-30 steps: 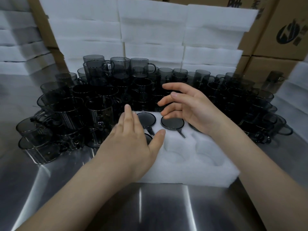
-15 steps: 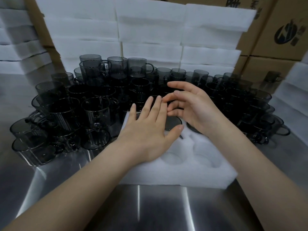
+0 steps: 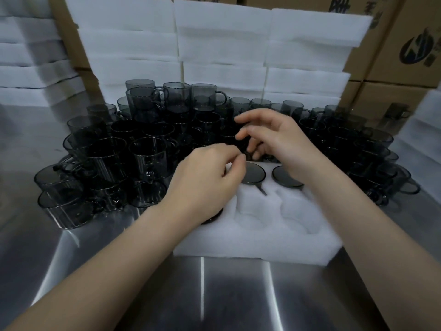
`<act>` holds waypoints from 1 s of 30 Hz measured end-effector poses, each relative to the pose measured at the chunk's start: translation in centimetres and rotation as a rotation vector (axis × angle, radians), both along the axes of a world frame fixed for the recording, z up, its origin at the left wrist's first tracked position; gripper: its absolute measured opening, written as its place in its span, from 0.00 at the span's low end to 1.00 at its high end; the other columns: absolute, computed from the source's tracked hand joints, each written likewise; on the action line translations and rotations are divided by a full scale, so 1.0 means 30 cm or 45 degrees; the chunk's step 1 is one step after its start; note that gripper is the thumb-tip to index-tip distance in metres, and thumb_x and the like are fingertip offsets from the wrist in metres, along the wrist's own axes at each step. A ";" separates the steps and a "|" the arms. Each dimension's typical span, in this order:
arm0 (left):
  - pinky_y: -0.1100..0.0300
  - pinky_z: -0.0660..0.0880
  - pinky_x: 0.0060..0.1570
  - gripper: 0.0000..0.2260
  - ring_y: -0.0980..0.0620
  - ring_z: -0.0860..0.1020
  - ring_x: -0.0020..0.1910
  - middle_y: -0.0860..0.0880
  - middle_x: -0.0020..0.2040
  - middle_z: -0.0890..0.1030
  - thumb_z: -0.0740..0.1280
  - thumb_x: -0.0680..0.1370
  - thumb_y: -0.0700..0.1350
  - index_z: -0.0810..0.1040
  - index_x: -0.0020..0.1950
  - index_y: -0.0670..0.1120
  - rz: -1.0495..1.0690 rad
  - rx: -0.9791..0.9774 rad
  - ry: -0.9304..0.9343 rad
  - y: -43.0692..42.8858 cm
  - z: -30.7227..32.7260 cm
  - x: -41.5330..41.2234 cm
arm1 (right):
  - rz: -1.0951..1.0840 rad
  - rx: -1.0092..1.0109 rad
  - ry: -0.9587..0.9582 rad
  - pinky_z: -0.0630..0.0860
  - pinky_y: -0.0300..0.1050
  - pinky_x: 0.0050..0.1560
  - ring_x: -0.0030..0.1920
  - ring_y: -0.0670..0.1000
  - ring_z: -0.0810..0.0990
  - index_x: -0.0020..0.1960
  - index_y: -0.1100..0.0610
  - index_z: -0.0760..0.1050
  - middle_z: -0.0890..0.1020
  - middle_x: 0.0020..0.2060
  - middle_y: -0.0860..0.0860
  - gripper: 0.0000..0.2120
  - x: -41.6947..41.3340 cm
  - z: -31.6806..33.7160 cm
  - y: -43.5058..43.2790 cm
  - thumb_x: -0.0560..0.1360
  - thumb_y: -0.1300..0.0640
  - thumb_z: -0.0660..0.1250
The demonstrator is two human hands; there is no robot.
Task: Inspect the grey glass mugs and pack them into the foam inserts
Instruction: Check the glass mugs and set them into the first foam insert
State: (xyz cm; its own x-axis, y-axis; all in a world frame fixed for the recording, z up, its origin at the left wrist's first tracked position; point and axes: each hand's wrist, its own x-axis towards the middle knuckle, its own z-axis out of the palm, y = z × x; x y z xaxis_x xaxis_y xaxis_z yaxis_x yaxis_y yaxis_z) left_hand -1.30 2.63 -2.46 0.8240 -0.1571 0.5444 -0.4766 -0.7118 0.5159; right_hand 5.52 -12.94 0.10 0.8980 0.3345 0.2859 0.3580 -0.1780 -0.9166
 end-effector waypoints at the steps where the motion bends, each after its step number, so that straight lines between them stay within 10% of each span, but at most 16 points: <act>1: 0.49 0.73 0.39 0.15 0.51 0.75 0.36 0.52 0.34 0.76 0.58 0.77 0.52 0.78 0.39 0.45 -0.020 -0.012 -0.092 0.000 0.011 -0.010 | 0.046 -0.047 -0.053 0.75 0.42 0.37 0.35 0.48 0.75 0.52 0.51 0.79 0.82 0.42 0.52 0.14 -0.007 0.022 0.009 0.79 0.67 0.60; 5: 0.48 0.73 0.39 0.15 0.49 0.75 0.37 0.52 0.33 0.76 0.60 0.75 0.51 0.79 0.38 0.43 -0.234 0.181 -0.036 -0.008 0.042 0.003 | 0.312 -0.405 -0.250 0.74 0.35 0.46 0.40 0.43 0.77 0.58 0.51 0.78 0.81 0.44 0.51 0.12 -0.046 0.112 0.117 0.79 0.64 0.62; 9: 0.57 0.69 0.58 0.18 0.51 0.74 0.61 0.52 0.61 0.79 0.59 0.78 0.57 0.76 0.64 0.53 -0.249 0.471 0.187 -0.024 0.000 0.023 | 0.460 -1.013 -0.428 0.66 0.21 0.47 0.42 0.37 0.75 0.68 0.46 0.73 0.77 0.42 0.37 0.17 -0.063 0.132 0.261 0.80 0.52 0.64; 12: 0.65 0.62 0.49 0.27 0.62 0.69 0.51 0.56 0.60 0.78 0.53 0.71 0.63 0.73 0.66 0.56 -0.235 0.451 0.390 -0.030 -0.027 0.026 | 0.469 -1.205 -0.557 0.63 0.19 0.42 0.45 0.35 0.68 0.69 0.47 0.72 0.78 0.49 0.35 0.19 -0.062 0.108 0.318 0.79 0.55 0.65; 17: 0.66 0.64 0.51 0.23 0.62 0.71 0.50 0.60 0.51 0.80 0.55 0.71 0.62 0.77 0.61 0.56 -0.281 0.360 0.477 -0.023 -0.040 0.037 | 0.376 -1.176 -0.694 0.74 0.46 0.55 0.51 0.46 0.78 0.55 0.51 0.80 0.83 0.50 0.44 0.09 -0.046 0.075 0.343 0.78 0.57 0.65; 21: 0.81 0.63 0.45 0.06 0.71 0.69 0.40 0.68 0.33 0.71 0.59 0.75 0.58 0.75 0.44 0.61 -0.303 0.267 0.359 -0.024 -0.034 0.035 | 0.322 -1.081 -0.734 0.72 0.43 0.57 0.51 0.45 0.78 0.54 0.51 0.81 0.83 0.50 0.44 0.07 -0.048 0.103 0.309 0.78 0.56 0.66; 25: 0.54 0.77 0.45 0.09 0.56 0.78 0.43 0.54 0.45 0.83 0.63 0.75 0.50 0.82 0.49 0.51 -0.281 0.044 0.080 -0.020 -0.003 0.044 | 0.249 -0.713 -0.626 0.72 0.36 0.51 0.44 0.40 0.77 0.49 0.55 0.81 0.82 0.43 0.45 0.05 -0.058 0.154 0.201 0.76 0.61 0.68; 30: 0.53 0.72 0.35 0.06 0.51 0.74 0.33 0.51 0.33 0.77 0.62 0.71 0.45 0.76 0.38 0.45 0.045 -0.321 -0.357 0.008 0.039 0.033 | -0.020 -0.199 -0.389 0.80 0.49 0.50 0.44 0.54 0.83 0.41 0.50 0.77 0.81 0.38 0.47 0.11 -0.026 0.125 0.040 0.76 0.64 0.68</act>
